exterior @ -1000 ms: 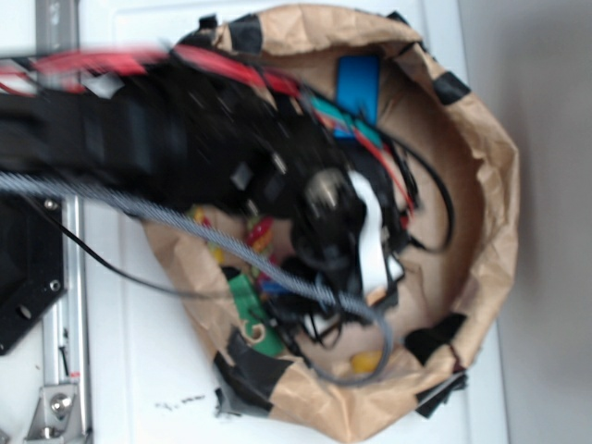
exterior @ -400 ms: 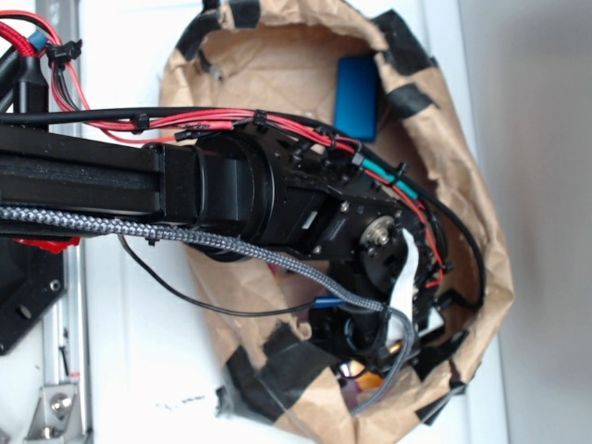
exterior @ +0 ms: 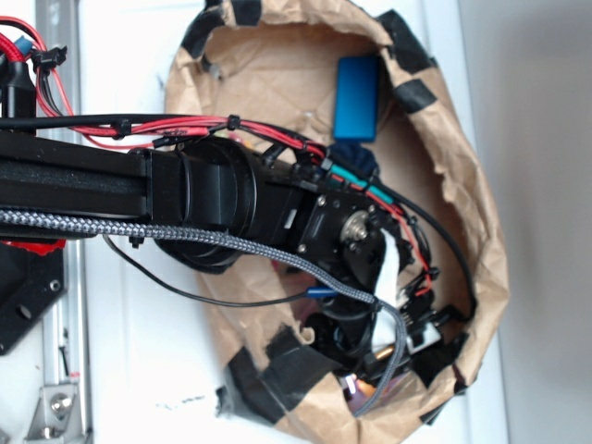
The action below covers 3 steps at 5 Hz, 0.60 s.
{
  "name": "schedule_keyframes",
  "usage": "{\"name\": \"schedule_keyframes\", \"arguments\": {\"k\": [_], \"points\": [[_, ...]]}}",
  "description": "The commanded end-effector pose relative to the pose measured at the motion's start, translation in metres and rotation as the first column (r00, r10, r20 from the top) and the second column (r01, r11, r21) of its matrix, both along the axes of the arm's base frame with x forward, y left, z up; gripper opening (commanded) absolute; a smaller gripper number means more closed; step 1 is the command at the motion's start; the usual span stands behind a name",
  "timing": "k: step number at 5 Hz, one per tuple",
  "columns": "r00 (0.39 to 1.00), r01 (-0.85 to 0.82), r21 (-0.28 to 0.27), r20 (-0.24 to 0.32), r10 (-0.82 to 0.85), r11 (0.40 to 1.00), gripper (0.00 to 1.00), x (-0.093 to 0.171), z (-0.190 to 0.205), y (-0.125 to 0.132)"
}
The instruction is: Grab the yellow duck.
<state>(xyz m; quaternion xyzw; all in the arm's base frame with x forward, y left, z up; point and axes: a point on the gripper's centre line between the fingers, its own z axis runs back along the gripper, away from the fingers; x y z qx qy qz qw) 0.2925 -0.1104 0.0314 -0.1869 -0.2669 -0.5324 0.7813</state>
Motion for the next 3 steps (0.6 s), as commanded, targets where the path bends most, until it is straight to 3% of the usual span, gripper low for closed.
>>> {"name": "schedule_keyframes", "arguments": {"k": [1, 2, 3], "points": [[0.958, -0.285, 0.161, 0.005, 0.288, 0.945, 0.0, -0.006, 0.028, 0.033], [0.869, -0.476, 0.178, -0.053, 0.492, 0.861, 0.0, -0.005, 0.046, 0.074], [0.772, -0.54, 0.369, -0.141, 0.619, 0.757, 0.0, 0.001, 0.078, 0.08]]}}
